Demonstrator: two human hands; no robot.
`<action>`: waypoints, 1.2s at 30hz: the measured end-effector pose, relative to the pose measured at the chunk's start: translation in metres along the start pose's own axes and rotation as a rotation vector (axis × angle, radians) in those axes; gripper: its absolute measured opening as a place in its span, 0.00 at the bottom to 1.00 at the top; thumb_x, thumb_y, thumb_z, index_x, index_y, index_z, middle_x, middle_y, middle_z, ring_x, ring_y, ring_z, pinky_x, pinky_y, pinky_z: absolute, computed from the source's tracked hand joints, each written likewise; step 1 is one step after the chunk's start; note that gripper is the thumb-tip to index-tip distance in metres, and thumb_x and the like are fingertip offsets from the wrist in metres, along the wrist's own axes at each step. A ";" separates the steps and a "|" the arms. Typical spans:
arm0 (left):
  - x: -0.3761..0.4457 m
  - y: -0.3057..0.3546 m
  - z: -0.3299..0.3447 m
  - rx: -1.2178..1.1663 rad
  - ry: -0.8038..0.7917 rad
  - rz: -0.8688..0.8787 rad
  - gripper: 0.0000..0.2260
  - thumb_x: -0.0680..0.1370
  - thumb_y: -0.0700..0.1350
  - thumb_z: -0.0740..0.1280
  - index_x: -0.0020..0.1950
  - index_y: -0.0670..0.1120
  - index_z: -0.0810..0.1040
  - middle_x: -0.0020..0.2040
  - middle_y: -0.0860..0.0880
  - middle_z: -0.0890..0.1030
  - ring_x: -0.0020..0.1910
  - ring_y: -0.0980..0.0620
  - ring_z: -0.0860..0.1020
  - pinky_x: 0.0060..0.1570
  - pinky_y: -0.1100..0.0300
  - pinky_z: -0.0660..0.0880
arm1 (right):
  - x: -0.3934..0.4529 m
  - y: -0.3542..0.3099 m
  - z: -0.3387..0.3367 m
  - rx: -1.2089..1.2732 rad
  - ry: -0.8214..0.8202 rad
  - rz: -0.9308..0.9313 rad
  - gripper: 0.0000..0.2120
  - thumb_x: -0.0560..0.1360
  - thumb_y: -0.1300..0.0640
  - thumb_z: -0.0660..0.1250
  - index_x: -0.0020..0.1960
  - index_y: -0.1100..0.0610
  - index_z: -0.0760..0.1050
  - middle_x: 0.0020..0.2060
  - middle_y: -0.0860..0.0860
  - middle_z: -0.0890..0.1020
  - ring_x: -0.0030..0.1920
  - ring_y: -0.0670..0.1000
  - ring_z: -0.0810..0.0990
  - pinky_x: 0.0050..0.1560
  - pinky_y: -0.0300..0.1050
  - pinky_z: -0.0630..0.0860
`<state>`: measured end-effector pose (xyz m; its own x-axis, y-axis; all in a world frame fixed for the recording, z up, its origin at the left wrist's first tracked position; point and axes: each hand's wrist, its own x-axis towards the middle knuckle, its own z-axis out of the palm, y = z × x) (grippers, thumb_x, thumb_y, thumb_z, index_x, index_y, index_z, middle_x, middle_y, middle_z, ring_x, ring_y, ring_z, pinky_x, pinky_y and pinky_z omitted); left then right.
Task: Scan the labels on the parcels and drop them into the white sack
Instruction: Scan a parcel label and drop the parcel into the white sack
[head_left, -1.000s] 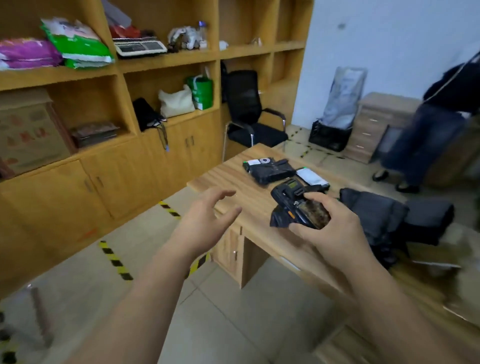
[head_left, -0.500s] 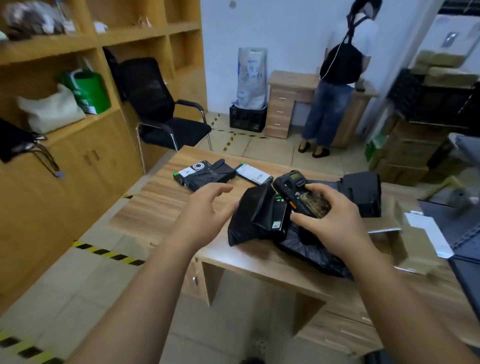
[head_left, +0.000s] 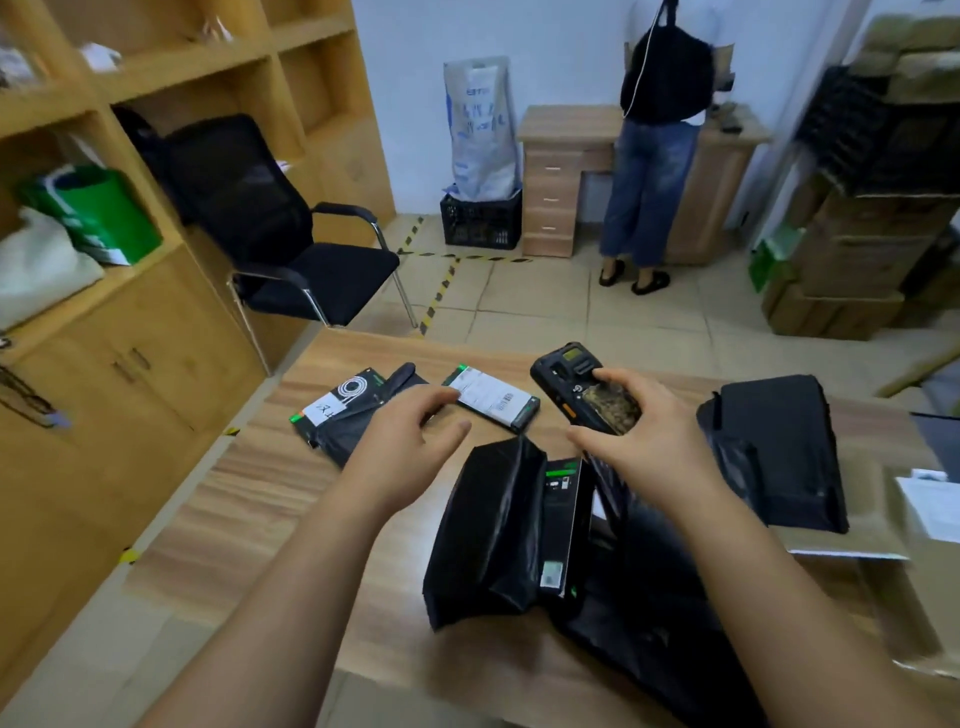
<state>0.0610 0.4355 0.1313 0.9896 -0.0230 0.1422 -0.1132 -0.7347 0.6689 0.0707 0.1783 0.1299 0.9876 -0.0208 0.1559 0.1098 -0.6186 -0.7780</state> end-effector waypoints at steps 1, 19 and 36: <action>0.013 -0.003 0.007 -0.008 -0.013 -0.012 0.15 0.78 0.49 0.69 0.64 0.51 0.78 0.58 0.59 0.77 0.56 0.64 0.73 0.52 0.79 0.65 | 0.013 0.007 0.002 -0.007 -0.007 0.008 0.30 0.66 0.48 0.79 0.65 0.44 0.74 0.54 0.42 0.75 0.53 0.43 0.74 0.54 0.41 0.70; 0.155 -0.090 0.158 0.268 -0.319 -0.227 0.28 0.77 0.57 0.67 0.73 0.45 0.68 0.72 0.47 0.68 0.71 0.46 0.67 0.68 0.52 0.65 | 0.094 0.102 0.053 -0.110 -0.062 0.294 0.31 0.65 0.47 0.79 0.66 0.42 0.74 0.55 0.40 0.73 0.55 0.43 0.73 0.59 0.42 0.72; 0.226 -0.171 0.179 0.523 -0.638 0.060 0.32 0.76 0.49 0.69 0.78 0.54 0.60 0.81 0.52 0.49 0.80 0.45 0.45 0.76 0.48 0.49 | 0.128 0.108 0.076 -0.137 0.023 0.348 0.30 0.65 0.46 0.79 0.65 0.42 0.75 0.55 0.38 0.74 0.52 0.37 0.69 0.53 0.37 0.66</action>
<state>0.3196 0.4342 -0.0819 0.8615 -0.3373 -0.3795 -0.2676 -0.9368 0.2252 0.2177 0.1689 0.0197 0.9602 -0.2648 -0.0885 -0.2494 -0.6711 -0.6982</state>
